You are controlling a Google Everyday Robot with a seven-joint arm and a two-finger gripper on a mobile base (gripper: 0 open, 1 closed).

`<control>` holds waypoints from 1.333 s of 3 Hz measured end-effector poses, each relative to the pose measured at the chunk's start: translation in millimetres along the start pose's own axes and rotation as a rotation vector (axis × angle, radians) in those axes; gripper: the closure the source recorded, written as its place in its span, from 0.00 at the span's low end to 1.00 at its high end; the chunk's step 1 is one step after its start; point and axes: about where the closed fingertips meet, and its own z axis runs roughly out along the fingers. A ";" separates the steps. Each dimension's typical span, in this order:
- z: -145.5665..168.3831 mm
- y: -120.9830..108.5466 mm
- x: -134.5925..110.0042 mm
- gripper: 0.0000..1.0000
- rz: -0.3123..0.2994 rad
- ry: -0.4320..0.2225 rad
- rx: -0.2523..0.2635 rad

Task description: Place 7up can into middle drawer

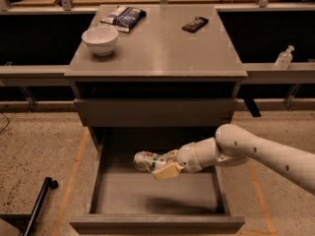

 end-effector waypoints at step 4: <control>46.7 -40.9 103.4 0.82 0.094 0.193 0.089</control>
Offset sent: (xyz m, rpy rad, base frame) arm -0.0054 -0.0092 -0.0595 -0.1666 0.0289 -0.0218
